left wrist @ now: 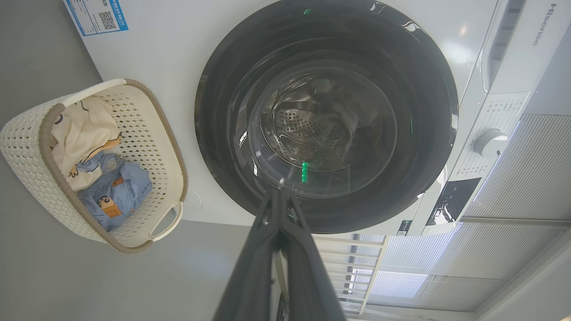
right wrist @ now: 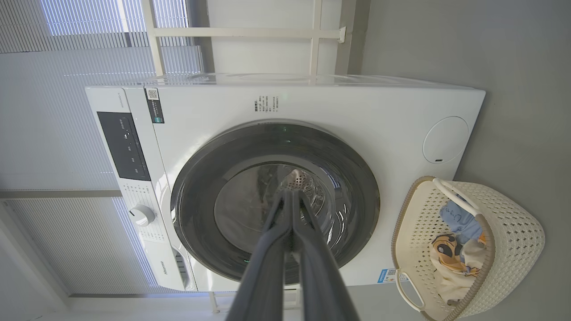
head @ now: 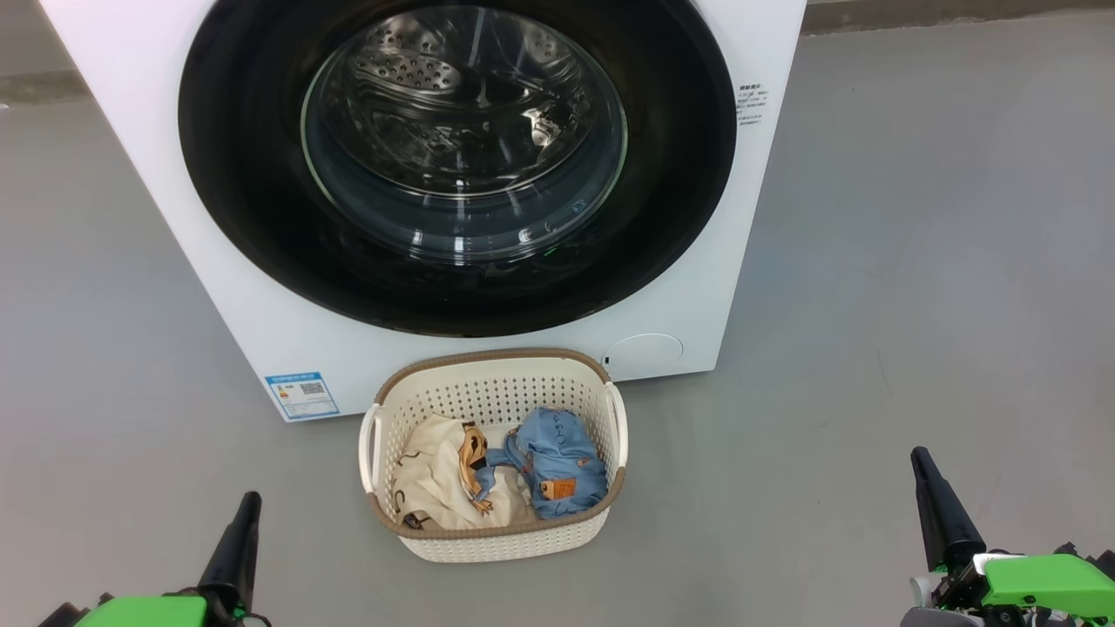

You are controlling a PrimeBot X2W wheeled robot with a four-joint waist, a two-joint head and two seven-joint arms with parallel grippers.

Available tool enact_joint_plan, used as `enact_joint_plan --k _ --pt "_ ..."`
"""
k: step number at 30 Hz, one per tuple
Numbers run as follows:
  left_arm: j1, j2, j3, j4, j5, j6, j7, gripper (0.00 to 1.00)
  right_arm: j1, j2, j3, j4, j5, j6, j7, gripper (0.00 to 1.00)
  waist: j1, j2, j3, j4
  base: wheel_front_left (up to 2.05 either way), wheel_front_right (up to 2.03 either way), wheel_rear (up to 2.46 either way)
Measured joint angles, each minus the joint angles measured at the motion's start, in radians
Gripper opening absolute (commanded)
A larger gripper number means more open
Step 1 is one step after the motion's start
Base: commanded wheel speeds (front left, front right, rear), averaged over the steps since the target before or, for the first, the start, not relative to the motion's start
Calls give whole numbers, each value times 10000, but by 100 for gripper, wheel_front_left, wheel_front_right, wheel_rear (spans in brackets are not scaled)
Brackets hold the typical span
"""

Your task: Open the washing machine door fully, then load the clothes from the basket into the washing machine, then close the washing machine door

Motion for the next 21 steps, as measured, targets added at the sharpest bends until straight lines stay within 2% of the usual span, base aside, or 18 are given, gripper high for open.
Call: enact_joint_plan --k 21 --pt "0 0 0 0 0 0 0 0 0 0 0 0 0 0 0 0 0 0 0 0 0 0 0"
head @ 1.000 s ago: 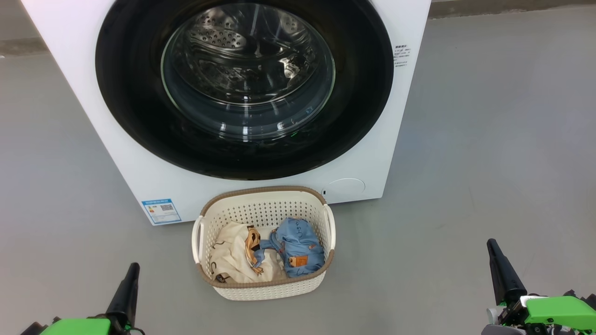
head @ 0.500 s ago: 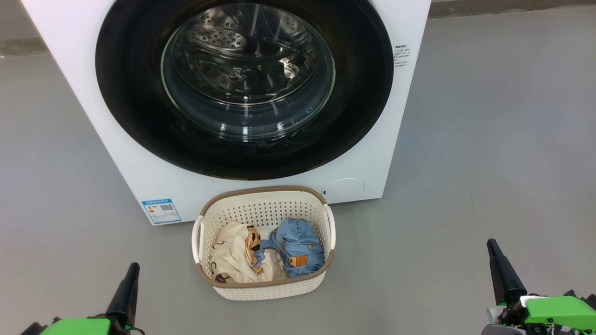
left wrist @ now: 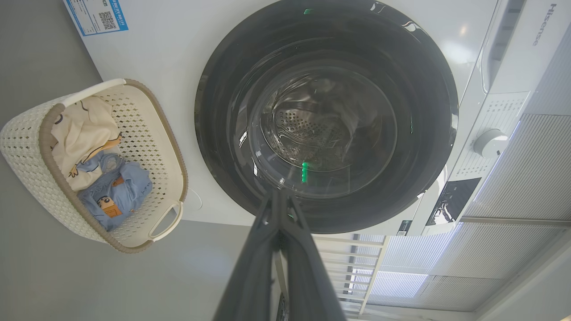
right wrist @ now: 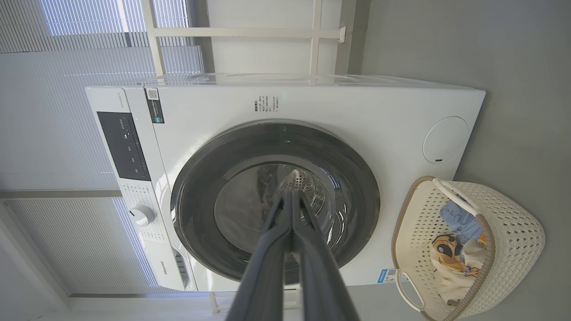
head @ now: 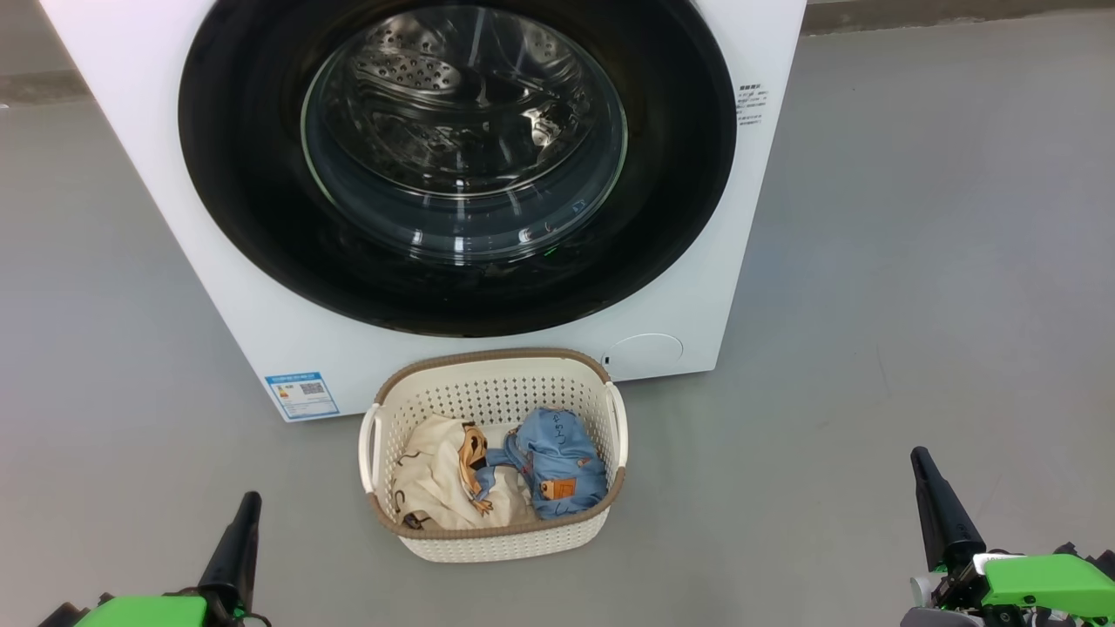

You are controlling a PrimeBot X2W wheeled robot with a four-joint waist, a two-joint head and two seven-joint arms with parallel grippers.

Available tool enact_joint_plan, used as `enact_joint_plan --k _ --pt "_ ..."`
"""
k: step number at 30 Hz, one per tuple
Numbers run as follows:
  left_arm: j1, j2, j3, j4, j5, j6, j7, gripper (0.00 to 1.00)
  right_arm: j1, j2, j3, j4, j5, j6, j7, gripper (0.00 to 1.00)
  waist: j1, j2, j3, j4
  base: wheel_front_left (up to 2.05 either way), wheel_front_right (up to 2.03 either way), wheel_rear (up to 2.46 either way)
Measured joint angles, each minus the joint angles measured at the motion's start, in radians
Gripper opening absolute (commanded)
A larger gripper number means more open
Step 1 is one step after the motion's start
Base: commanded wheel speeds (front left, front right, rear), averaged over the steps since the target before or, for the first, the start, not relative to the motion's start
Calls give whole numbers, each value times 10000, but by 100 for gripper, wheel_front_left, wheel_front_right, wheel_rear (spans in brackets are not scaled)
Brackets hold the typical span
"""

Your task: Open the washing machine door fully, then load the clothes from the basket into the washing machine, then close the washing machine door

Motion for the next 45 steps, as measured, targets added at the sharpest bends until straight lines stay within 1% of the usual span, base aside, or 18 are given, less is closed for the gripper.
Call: enact_joint_plan --k 45 --pt "0 0 0 0 0 0 0 0 0 0 0 0 0 0 0 0 0 0 0 0 0 0 0"
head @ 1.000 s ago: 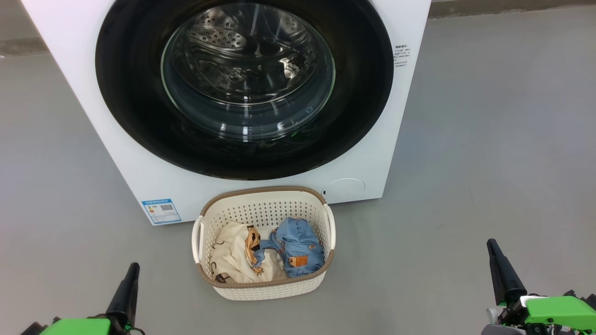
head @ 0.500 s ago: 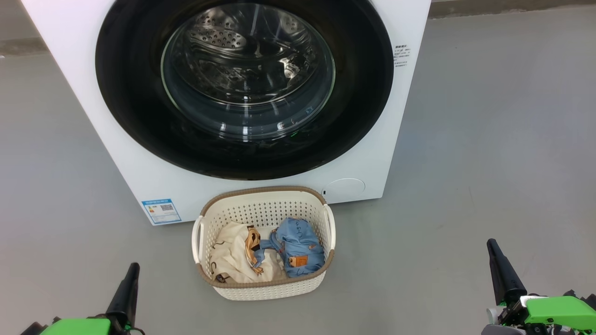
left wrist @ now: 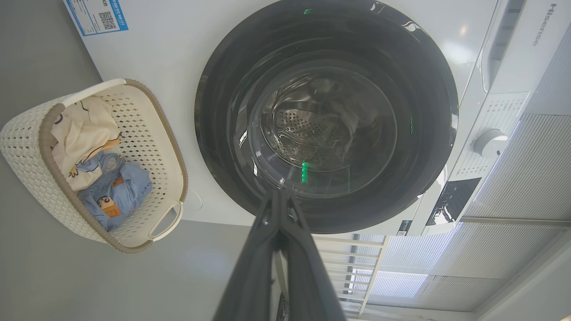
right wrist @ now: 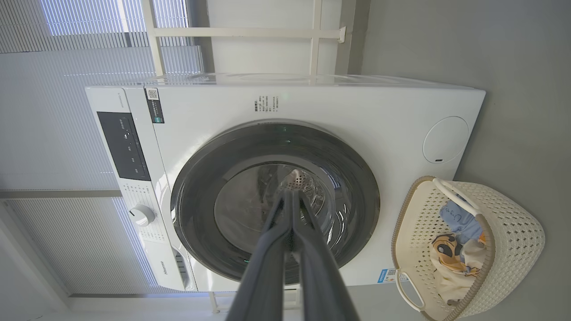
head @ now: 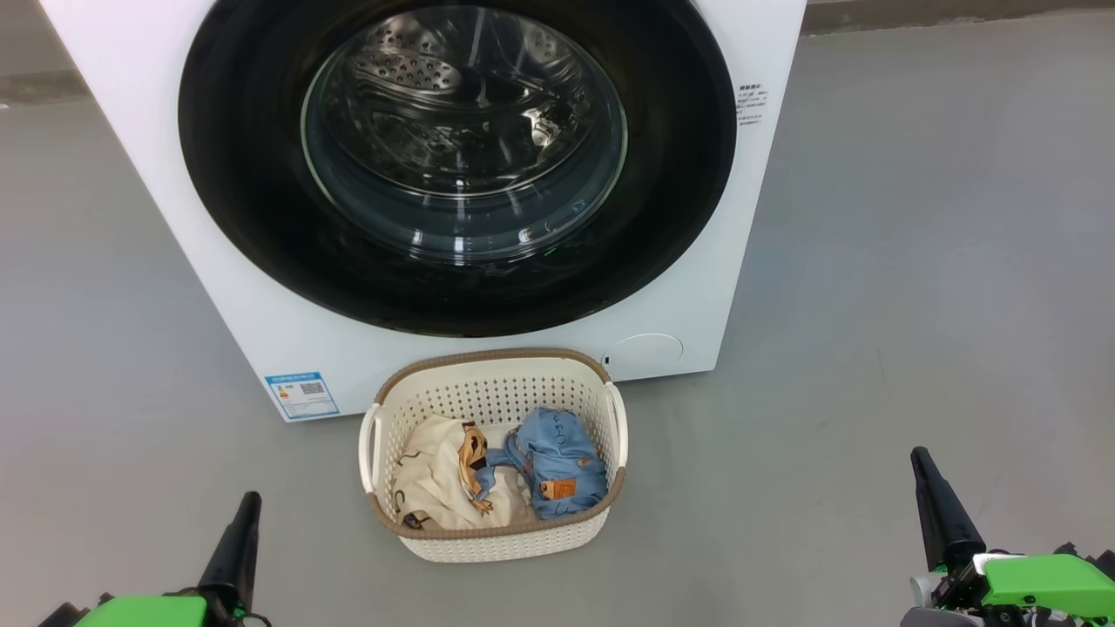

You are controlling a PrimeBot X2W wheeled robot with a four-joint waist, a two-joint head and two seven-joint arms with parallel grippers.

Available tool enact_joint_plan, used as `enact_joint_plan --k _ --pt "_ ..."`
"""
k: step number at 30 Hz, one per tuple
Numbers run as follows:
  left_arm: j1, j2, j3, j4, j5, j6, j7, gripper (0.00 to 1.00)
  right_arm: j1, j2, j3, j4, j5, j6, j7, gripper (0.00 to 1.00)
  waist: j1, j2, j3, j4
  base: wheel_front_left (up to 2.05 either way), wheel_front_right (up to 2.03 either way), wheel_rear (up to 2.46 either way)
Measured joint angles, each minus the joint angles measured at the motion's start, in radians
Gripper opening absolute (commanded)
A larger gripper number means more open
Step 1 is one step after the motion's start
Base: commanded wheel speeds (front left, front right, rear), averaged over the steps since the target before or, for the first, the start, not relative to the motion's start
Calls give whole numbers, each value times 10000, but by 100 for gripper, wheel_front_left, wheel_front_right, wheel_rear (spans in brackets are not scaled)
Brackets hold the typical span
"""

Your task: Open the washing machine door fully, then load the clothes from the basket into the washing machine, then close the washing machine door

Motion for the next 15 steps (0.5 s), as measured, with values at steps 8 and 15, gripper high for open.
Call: enact_joint_plan --k 8,15 --pt "0 0 0 0 0 0 0 0 0 2 0 0 0 0 0 0 0 0 0 0 0 0 0" --pt "39 -10 -21 79 -6 2 -2 100 37 19 -4 84 8 0 -13 100 0 0 0 0 0 0 0"
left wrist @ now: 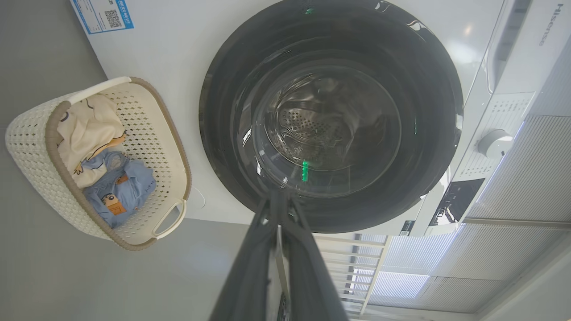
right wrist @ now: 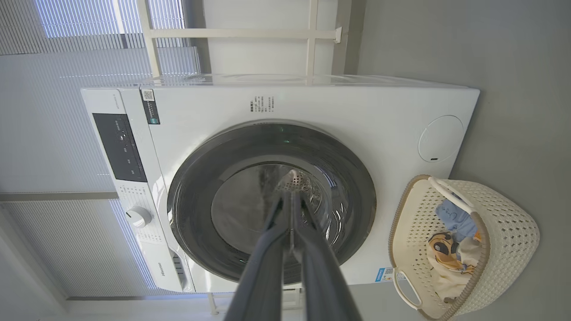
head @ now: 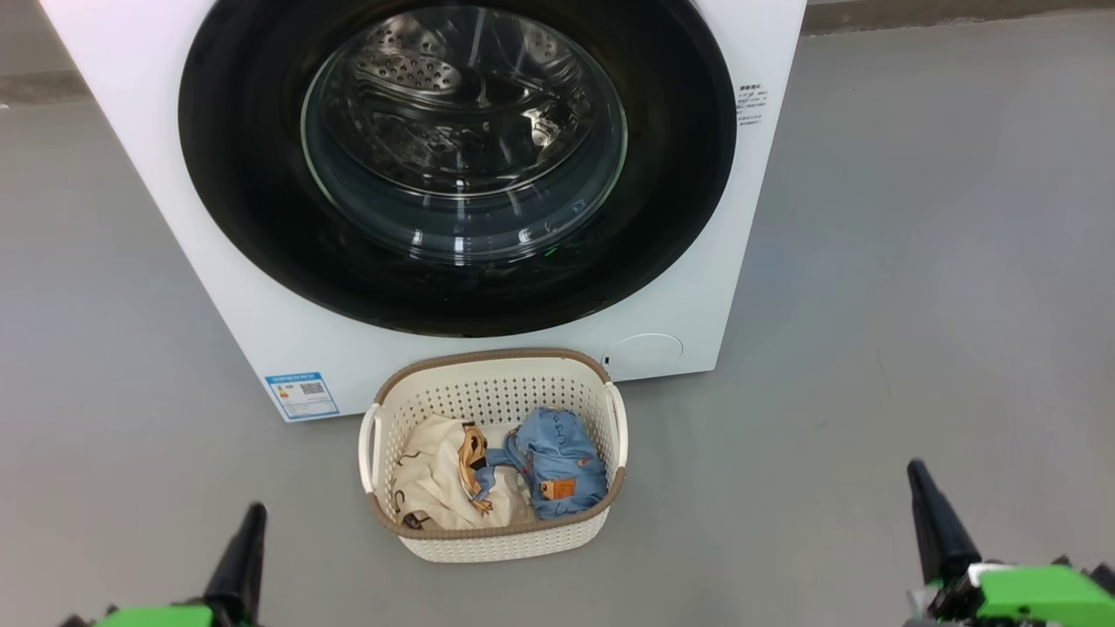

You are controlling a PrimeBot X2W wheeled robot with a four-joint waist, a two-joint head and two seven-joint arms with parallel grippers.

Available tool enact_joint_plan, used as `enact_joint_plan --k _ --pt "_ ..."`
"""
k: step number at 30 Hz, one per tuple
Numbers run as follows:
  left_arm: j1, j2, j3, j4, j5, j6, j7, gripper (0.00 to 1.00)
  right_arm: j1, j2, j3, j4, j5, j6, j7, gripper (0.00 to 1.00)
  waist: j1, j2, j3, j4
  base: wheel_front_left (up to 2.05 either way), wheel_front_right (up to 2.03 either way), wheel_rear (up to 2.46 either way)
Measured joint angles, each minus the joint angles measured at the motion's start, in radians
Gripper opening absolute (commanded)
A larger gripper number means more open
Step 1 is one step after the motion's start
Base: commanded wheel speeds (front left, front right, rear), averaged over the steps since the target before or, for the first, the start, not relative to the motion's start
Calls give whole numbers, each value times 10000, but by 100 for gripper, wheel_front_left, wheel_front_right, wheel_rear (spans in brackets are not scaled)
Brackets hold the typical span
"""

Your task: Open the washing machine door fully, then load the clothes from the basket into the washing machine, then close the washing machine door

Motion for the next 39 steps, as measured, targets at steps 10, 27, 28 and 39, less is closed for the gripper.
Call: enact_joint_plan --k 10,27,28,39 --pt "366 -188 -125 359 -13 12 -100 100 293 104 42 387 -10 0 -21 100 6 0 -15 -4 0 0 0" --pt "233 -117 -493 165 476 12 -596 100 157 -86 535 232 -635 0 -468 100 2 0 -4 -19 0 0 0" --pt "186 -84 -531 148 531 12 -606 100 151 -117 594 230 -686 0 -543 100 2 0 -7 -19 0 0 0" --pt "116 69 -731 31 1409 12 -1032 100 -226 -295 940 234 -1480 0 -974 100 2 0 -43 -22 0 0 0"
